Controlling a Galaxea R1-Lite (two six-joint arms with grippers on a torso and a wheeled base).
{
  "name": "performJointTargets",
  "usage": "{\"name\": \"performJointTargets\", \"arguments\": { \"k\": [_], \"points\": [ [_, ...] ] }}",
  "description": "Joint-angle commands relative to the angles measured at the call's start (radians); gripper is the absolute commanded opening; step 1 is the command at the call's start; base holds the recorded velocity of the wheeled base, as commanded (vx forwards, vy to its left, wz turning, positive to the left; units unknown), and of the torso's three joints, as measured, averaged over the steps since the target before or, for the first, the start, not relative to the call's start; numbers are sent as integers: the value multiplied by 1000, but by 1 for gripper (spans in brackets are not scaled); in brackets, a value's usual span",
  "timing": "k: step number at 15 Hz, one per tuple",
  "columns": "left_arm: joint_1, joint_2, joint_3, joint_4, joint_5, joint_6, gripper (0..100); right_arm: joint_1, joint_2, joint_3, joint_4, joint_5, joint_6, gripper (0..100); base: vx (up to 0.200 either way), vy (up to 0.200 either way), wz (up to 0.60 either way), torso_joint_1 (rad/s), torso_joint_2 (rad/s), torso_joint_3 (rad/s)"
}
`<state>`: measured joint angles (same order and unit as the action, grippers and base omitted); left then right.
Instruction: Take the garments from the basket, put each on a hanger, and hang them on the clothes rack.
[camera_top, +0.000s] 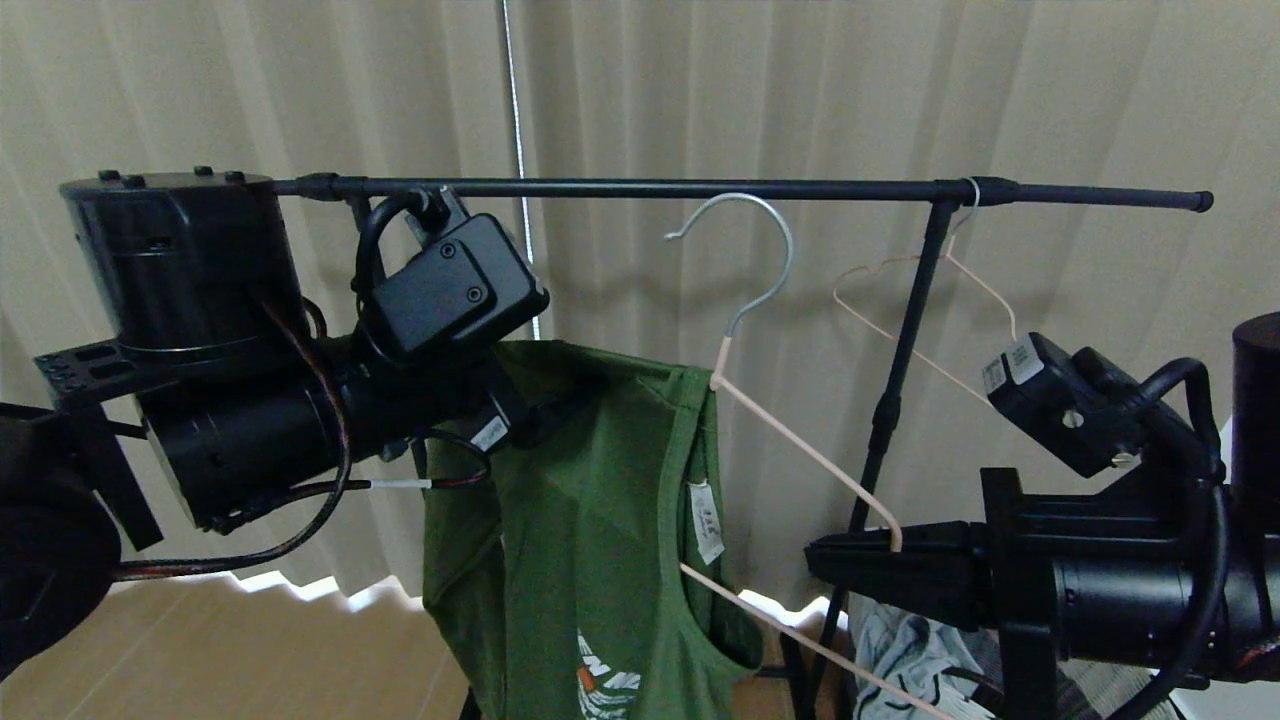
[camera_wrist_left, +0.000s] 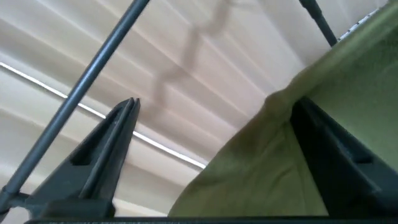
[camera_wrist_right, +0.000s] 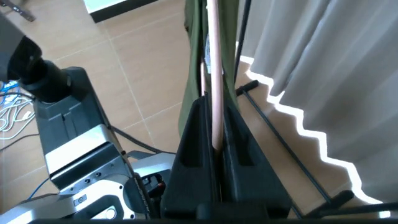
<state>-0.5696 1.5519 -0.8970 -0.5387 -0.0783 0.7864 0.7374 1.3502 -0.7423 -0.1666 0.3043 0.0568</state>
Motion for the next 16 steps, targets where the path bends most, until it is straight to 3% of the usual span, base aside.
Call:
{"name": "performJointTargets", "arguments": {
  "k": [1,10,11,13,16],
  "points": [
    [0,5,-3,0,0,1,0,10,1,-2,-1,1,0,0,0,0,0,0,0,0],
    [5,2,10,-30,2,-4,0,7,4,-3,-2,-4,-2,0,0,0,0,0,0,0],
    [5,4,18,-66,2,-4,0,5,4,-2,-1,-5,-2,100,0,0,0,0,0,0],
    [11,7,24,-92,25,-6,0,0,6,0,-4,-14,1,100,0,0,0,0,0,0],
    [46,14,35,-93,207,-13,0,-50,0,1,-5,-86,-41,100,0,0,0,0,0,0]
  ]
}}
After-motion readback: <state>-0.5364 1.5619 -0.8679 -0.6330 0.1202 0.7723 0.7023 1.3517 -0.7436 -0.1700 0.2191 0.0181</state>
